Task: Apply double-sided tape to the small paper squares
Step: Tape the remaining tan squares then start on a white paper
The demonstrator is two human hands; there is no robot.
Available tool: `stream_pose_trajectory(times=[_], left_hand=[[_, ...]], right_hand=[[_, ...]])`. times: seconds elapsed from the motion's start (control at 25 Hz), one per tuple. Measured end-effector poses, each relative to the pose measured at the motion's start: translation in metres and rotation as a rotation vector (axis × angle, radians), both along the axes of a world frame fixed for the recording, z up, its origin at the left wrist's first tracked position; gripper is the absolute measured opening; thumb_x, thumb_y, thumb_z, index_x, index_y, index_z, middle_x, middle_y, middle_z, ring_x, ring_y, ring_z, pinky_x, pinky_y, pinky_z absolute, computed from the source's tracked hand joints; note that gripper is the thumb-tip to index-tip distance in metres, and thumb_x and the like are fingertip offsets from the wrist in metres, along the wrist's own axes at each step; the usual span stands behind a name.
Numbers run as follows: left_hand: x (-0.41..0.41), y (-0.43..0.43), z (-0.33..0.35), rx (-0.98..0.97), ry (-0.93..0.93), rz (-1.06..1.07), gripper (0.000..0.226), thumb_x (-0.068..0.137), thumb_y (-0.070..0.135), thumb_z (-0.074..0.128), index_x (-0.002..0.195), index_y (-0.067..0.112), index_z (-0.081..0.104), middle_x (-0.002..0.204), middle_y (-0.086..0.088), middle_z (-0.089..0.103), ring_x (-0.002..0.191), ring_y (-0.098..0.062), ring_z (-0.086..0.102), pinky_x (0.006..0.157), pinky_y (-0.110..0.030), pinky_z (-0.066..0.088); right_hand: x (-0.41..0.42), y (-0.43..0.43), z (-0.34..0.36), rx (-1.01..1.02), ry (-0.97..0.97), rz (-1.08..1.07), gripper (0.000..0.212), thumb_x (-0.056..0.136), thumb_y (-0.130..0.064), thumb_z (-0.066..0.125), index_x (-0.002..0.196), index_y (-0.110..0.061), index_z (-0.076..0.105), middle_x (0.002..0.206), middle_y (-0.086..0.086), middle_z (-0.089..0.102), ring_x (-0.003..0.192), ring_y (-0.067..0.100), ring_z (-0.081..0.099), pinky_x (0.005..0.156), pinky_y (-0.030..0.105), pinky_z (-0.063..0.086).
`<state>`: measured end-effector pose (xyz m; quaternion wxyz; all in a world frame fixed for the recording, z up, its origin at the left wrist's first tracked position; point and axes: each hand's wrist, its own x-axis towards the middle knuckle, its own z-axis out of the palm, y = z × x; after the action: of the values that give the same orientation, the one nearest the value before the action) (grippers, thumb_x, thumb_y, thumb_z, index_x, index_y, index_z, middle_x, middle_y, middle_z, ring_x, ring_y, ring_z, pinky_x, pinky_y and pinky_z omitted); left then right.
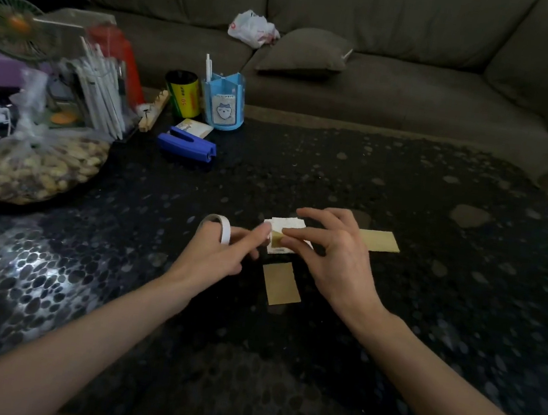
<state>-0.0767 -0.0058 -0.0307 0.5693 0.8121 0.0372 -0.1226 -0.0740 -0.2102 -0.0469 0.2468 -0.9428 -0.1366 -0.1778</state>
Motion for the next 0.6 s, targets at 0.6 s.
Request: stream_pose_trajectory(times=[0.6], left_hand=[[-0.001,0.008,-0.002,0.001,-0.129,0.009,0.012,0.092,0.027,0.076,0.104,0.026,0.077,0.09,0.007,0.08,0.061,-0.001,0.066,0.057,-0.017,0.049]], right_hand=[[-0.008,0.002,0.03,0.602,0.753,-0.182,0.011,0.097,-0.029,0.073,0.108,-0.027,0.077,0.096,-0.005,0.074,0.086,0.007,0.069,0.078,0.026,0.053]])
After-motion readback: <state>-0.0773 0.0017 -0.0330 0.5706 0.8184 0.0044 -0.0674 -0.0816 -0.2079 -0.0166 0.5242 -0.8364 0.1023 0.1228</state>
